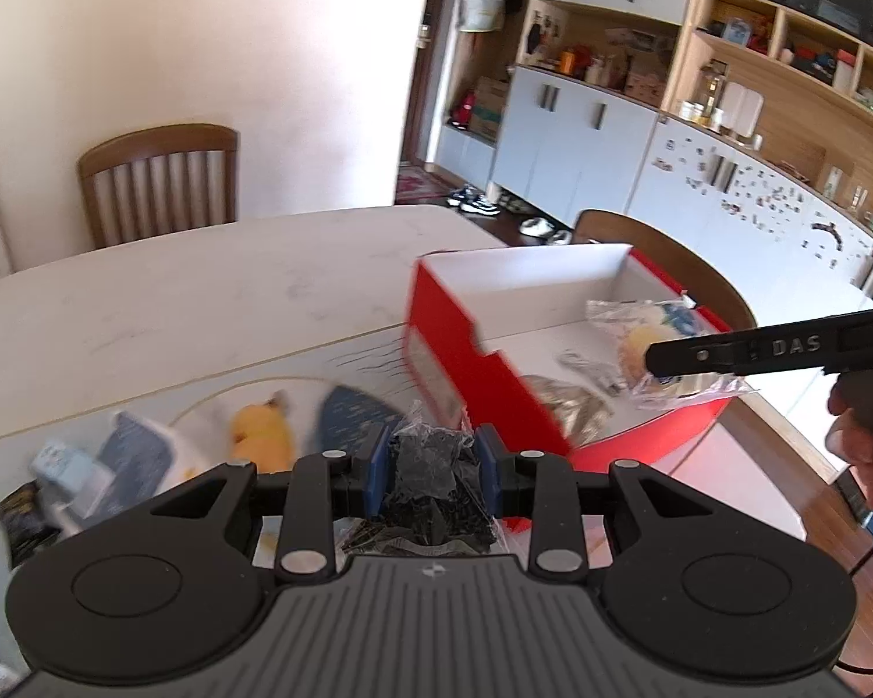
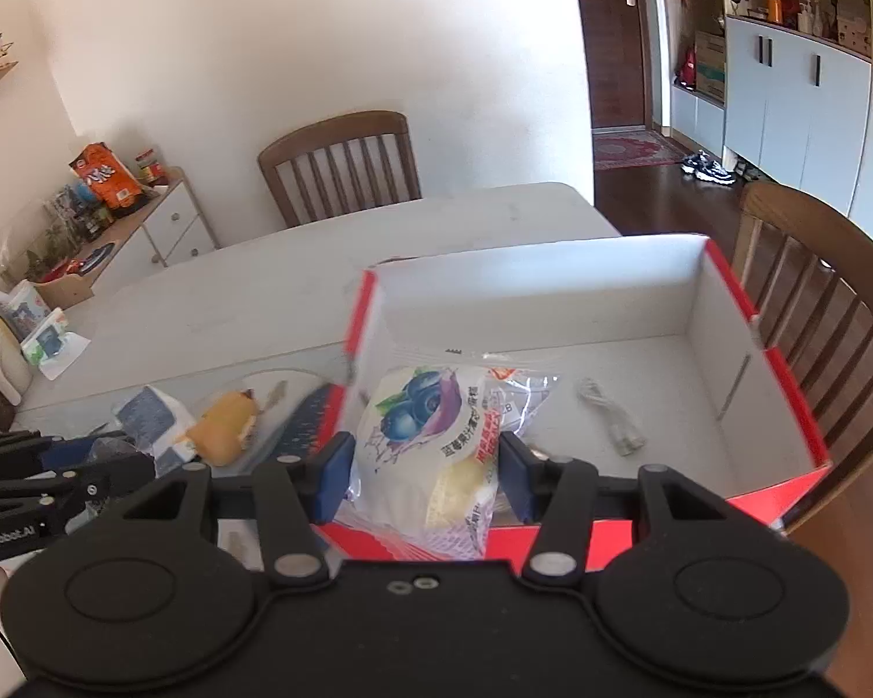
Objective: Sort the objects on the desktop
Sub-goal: 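Carry bun with right tool while left tool carries black bag to box, then release bun from right tool while left tool drops black bag in box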
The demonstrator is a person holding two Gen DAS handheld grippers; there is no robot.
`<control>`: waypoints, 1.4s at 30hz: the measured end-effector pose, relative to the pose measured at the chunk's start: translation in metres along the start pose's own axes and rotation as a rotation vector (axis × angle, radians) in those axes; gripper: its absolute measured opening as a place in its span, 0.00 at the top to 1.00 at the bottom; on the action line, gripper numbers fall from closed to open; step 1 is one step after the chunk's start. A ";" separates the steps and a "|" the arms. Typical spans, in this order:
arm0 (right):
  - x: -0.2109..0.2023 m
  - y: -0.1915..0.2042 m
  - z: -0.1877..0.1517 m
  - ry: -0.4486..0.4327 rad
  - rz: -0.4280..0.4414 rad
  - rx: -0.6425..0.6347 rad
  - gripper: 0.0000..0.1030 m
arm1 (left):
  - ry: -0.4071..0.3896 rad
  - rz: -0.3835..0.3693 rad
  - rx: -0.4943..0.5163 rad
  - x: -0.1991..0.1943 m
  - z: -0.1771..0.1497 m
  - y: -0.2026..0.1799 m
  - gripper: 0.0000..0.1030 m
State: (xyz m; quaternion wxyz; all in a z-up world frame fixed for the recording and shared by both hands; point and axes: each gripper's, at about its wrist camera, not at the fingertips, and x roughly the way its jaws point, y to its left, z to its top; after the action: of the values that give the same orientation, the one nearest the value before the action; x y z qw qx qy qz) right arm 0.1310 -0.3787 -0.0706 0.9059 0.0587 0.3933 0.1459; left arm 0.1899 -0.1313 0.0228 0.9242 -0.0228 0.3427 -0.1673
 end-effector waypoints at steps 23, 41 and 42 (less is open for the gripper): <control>0.016 -0.090 0.015 0.052 -0.075 -0.004 0.49 | 0.047 -0.102 0.194 0.105 0.069 -0.090 0.71; 0.055 -0.102 0.017 0.142 -0.071 -0.062 0.50 | 0.216 -0.078 0.271 0.207 0.094 -0.100 0.71; 0.057 -0.102 0.017 0.147 -0.066 -0.070 0.50 | 0.228 -0.075 0.271 0.211 0.095 -0.100 0.71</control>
State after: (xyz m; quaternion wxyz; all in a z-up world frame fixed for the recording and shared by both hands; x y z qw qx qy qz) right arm 0.2030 -0.4575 -0.1213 0.8804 0.0033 0.4551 0.1333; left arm 0.3712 -0.3011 -0.0214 0.8670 0.1083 0.4186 -0.2477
